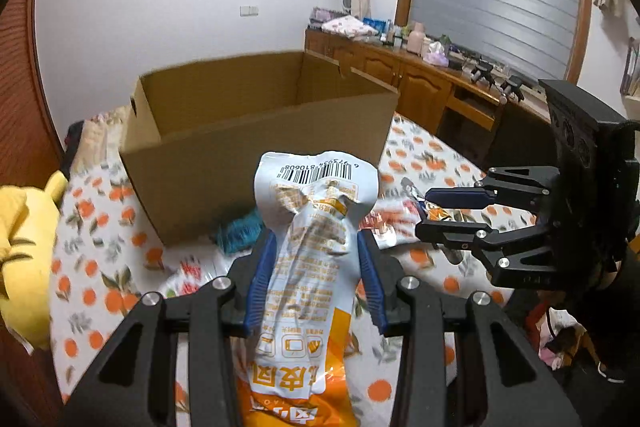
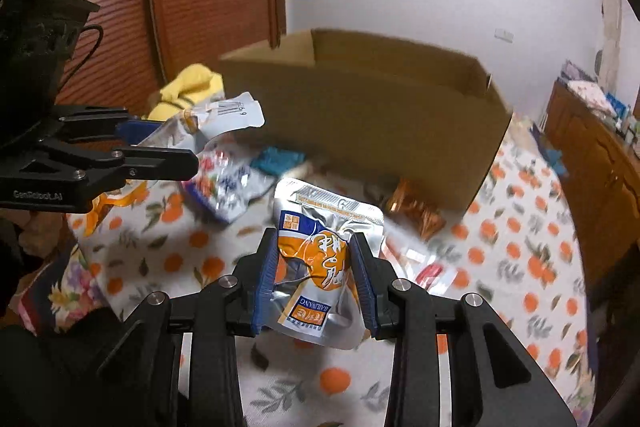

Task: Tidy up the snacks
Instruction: 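Lift both held packets and carry them over the cardboard box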

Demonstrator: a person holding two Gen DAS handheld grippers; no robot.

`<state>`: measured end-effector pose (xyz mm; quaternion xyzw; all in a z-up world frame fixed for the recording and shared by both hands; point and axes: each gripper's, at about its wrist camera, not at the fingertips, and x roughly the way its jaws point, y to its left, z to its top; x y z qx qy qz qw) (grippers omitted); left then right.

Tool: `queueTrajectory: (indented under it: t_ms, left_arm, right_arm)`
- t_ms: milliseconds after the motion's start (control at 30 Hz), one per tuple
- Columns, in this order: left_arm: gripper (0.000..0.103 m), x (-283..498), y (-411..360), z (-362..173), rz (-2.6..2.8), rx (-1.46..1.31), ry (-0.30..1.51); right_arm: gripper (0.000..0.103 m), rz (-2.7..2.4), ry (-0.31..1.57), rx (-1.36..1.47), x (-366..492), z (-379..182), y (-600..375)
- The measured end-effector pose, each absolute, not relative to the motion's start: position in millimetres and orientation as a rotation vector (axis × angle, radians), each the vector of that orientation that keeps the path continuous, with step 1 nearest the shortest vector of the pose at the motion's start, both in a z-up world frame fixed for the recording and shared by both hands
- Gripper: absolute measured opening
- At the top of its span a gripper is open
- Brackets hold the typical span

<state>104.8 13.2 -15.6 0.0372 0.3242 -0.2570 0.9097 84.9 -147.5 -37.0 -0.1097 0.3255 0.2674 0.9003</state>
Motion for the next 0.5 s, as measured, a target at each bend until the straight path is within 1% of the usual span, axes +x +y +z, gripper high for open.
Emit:
queueTrajectory:
  t_ms: [233,500]
  left_arm:
    - [0.04,129.1,15.5,14.9,-0.501,0.092,0.615]
    - [0.04,156.9,11.3,35.3,-0.477,0.124,0.592]
  right_arm:
    - [0.036,0.535,0.603,-0.243,104.6,-5.0,-147.9]
    - [0.036,0.52,0.544,-0.26,131.8,28.4,-142.7]
